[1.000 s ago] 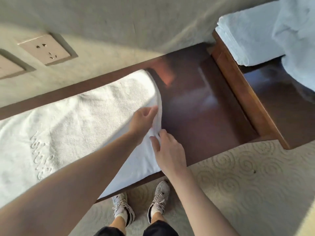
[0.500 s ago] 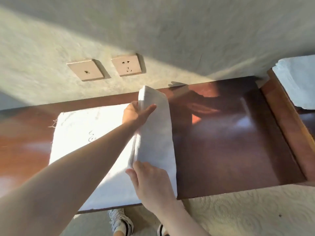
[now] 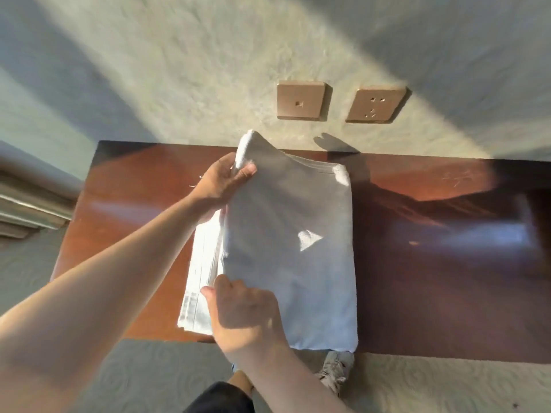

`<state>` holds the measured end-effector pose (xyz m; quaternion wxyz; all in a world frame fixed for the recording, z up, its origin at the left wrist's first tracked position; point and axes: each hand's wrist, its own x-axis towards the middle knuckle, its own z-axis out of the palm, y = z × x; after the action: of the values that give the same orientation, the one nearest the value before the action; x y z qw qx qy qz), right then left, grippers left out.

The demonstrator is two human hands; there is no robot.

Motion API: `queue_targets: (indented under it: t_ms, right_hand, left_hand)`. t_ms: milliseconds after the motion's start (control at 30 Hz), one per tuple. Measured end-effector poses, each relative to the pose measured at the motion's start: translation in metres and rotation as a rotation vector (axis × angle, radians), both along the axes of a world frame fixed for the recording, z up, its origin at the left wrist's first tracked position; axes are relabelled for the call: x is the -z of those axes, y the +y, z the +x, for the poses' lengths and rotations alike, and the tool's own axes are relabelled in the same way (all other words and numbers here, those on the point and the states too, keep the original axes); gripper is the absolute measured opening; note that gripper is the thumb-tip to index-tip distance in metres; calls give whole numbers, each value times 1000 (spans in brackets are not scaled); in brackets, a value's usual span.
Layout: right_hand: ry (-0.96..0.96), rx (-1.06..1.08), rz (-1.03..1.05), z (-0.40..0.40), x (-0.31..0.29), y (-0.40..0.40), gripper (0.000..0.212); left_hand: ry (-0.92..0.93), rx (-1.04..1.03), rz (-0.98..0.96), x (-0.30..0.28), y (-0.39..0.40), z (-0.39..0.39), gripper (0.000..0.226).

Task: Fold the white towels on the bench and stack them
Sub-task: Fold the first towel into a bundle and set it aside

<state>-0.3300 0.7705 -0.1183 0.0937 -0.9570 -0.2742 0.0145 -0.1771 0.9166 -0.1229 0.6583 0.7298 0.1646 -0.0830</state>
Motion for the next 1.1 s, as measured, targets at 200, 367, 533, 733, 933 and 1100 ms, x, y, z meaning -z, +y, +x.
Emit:
queue_targets:
  t_ms: [200, 367, 533, 733, 933, 1100]
  right_hand:
    - [0, -26, -73, -12, 26, 58, 46]
    - [166, -30, -81, -21, 48, 78, 41]
    - [486, -14, 28, -25, 69, 86, 45]
    - [973, 48, 206, -1, 66, 72, 35]
    - [410, 91, 52, 85, 69, -7, 48]
    - [350, -144, -69, 119, 91, -42, 47]
  left_hand:
    - [80, -91, 3, 47, 63, -17, 18]
    - [153, -230, 55, 82, 85, -23, 27]
    - [222, -278, 117, 100, 95, -24, 32]
    - [15, -325, 524, 86, 82, -55, 39]
    - [-252, -63, 747, 90, 1, -145, 29]
    - [-24, 273, 994, 116, -59, -194, 70]
